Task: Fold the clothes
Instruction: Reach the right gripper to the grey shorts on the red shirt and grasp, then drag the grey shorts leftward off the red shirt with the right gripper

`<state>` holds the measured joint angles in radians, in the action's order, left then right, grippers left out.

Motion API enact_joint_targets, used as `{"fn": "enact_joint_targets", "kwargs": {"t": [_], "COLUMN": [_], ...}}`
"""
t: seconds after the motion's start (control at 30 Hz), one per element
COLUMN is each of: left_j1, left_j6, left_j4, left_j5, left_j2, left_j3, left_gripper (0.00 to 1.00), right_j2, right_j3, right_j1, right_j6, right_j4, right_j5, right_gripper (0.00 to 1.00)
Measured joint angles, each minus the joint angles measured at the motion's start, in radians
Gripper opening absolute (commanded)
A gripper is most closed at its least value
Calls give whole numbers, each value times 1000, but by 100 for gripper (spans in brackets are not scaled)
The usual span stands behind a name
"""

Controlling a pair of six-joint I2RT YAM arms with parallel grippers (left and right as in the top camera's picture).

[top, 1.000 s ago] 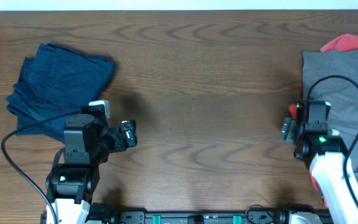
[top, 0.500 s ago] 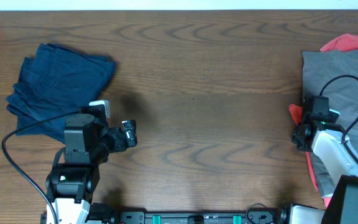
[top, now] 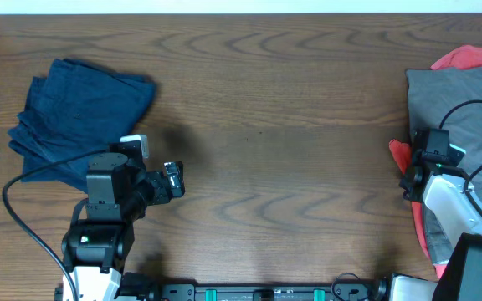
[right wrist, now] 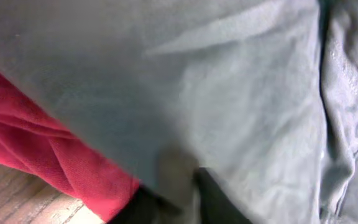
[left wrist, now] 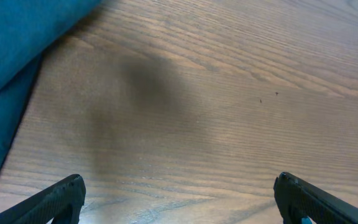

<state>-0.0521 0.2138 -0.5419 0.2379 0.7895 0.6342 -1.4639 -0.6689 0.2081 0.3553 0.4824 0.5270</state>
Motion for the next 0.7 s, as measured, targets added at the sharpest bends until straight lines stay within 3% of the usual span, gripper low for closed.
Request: {"fn": "enact_joint_targets", "kwargs": {"t": [0.2, 0.5, 0.7], "left_j1": [0, 0, 0], "left_j6": [0, 0, 0], "left_j4": [0, 0, 0], "left_j5": [0, 0, 0], "left_j2": [0, 0, 0], "left_j3": [0, 0, 0], "left_gripper": [98, 98, 98], "right_j2": [55, 248, 280], "right_j3": [-58, -344, -357], "right_j1": [3, -16, -167], "right_j6": [-32, -231, -255], "right_j4": [83, 226, 341], "right_j5": [-76, -641, -808], "right_gripper": [1, 1, 1]}}
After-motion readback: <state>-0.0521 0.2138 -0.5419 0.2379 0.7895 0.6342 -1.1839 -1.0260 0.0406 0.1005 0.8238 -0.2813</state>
